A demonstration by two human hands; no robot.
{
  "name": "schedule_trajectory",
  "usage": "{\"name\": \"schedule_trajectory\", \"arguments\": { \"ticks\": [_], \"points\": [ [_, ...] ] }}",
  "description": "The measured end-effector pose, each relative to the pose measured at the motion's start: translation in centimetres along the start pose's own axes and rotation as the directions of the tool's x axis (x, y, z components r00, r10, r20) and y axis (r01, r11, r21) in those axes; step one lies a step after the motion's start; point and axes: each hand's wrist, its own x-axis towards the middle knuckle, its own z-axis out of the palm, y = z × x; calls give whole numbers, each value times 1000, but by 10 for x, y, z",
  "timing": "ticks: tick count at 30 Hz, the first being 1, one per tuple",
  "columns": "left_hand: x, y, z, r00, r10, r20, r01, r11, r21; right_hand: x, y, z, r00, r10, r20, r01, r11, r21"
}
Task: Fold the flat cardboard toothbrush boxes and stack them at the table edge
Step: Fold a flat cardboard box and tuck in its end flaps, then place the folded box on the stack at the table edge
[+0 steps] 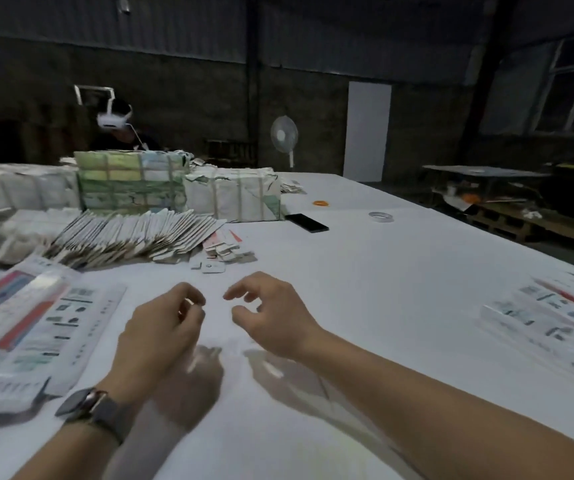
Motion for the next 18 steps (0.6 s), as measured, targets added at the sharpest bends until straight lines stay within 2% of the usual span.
{"name": "schedule_trajectory", "arguments": {
  "ticks": [2,4,6,8,10,12,14,18],
  "points": [
    [5,-4,-3,1000,-10,-2,10,1000,20,5,-2,13,999,27,-36,-23,995,101],
    [6,-8,-4,1000,2,4,-3,997,73,2,5,22,997,54,-49,-47,990,131],
    [7,-18,-8,1000,25,-14,-20,965,260,-3,14,27,993,94,-69,-80,981,176],
    [13,-28,-16,999,-27,-27,37,865,500,-2,21,28,986,136,-101,-105,958,267],
    [18,-37,-24,984,-176,-7,141,761,633,1,25,27,986,146,-82,-118,954,276],
    [19,-48,-33,951,-310,-11,233,691,684,2,26,28,987,153,-58,-129,946,297],
    [20,-57,-41,928,-372,-26,280,649,707,3,26,30,986,159,-49,-135,937,322],
    [20,-62,-47,935,-354,-1,250,659,710,4,26,32,983,174,-52,-145,923,356]
  ]
}}
